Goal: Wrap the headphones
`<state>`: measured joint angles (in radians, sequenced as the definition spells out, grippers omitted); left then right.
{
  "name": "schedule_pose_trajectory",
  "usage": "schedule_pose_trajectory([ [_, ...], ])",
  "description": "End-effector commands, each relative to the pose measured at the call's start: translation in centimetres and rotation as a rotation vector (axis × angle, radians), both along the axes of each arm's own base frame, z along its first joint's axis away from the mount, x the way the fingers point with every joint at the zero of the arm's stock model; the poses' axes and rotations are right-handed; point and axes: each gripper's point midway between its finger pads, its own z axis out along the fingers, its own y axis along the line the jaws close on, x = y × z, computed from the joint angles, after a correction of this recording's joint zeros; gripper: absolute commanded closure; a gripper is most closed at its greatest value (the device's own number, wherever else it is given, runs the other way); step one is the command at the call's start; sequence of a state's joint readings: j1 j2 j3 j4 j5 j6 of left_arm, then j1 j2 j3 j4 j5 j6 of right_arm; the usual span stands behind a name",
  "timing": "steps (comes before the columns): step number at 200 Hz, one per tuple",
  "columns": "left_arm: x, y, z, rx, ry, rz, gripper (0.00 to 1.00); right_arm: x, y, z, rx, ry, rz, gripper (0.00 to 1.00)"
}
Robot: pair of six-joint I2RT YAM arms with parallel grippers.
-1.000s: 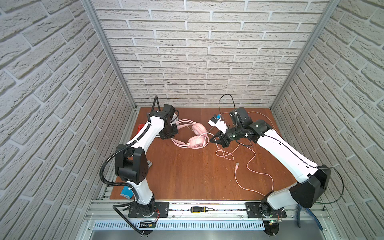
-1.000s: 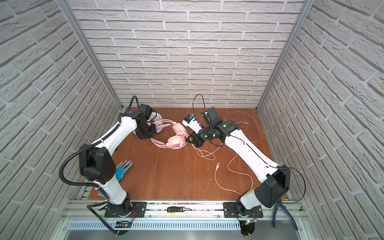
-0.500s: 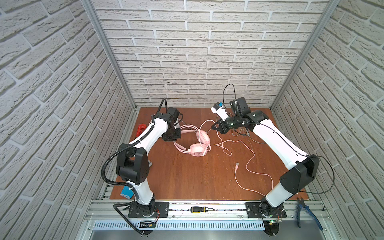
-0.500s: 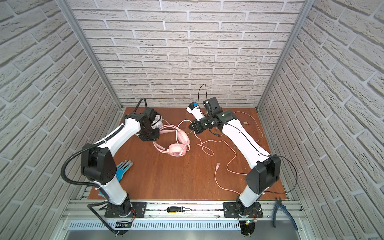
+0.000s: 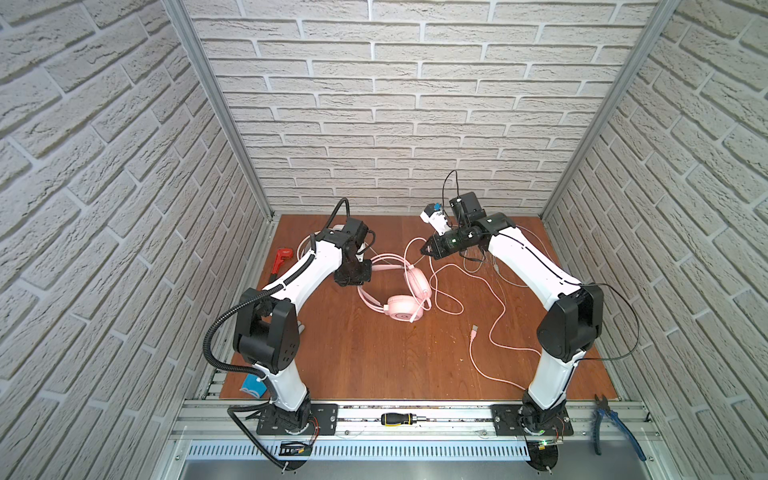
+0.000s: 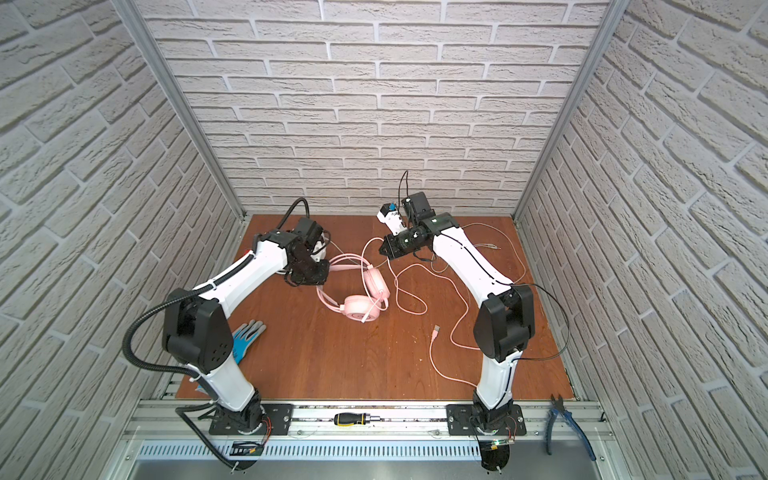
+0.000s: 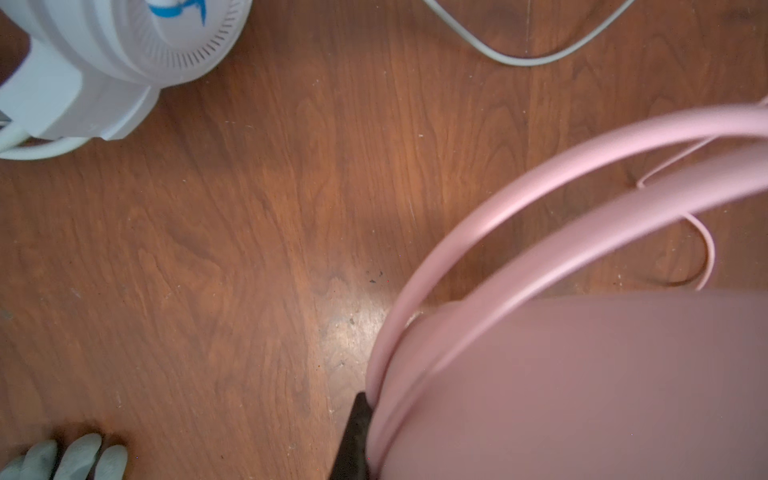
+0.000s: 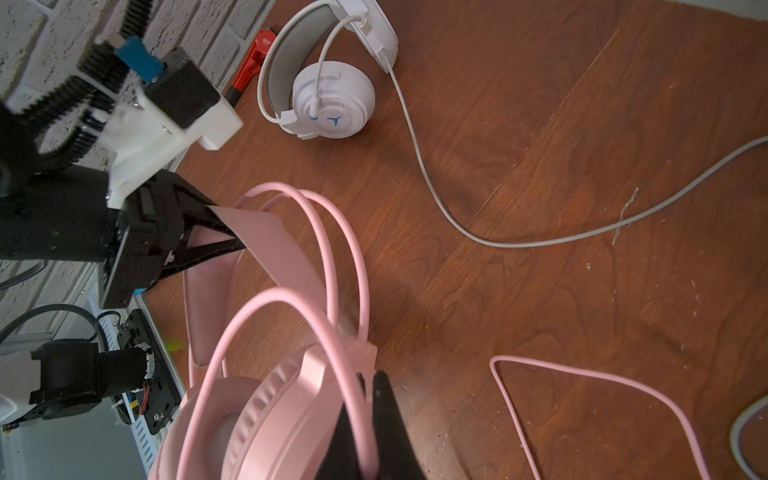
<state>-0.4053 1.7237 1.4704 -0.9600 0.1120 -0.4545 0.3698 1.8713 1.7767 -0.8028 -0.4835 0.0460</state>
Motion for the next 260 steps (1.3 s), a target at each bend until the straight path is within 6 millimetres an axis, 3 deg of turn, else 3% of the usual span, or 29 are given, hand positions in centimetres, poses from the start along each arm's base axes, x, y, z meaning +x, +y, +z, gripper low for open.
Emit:
schedule_pose_trajectory([
  [1, 0.3, -2.2, 3.7, -0.136, -0.097, -0.051, 1.0, 0.9, 0.7, 0.9, 0.058, -0.022, -0.006, 0.95],
  [84, -0.1, -3.2, 3.9, -0.197, -0.098, -0.064, 1.0, 1.5, 1.2, -3.2, 0.151, 0.092, -0.055, 0.92],
  [108, 0.0, -3.3, 4.3, -0.21, -0.11, -0.057, 1.0, 1.4, 0.7, -4.4, 0.165, 0.129, -0.086, 0.83],
  [165, 0.8, -4.2, 5.7, -0.269, -0.139, -0.05, 1.0, -0.3, 0.6, -8.1, 0.193, 0.22, -0.102, 0.72],
  [217, 1.1, -4.2, 6.2, -0.333, -0.151, -0.011, 1.0, -2.1, 0.5, -10.9, 0.222, 0.28, -0.123, 0.68],
  [260, 2.3, -4.0, 6.9, -0.402, -0.173, 0.044, 1.0, -3.3, 0.2, -12.5, 0.228, 0.312, -0.138, 0.56],
])
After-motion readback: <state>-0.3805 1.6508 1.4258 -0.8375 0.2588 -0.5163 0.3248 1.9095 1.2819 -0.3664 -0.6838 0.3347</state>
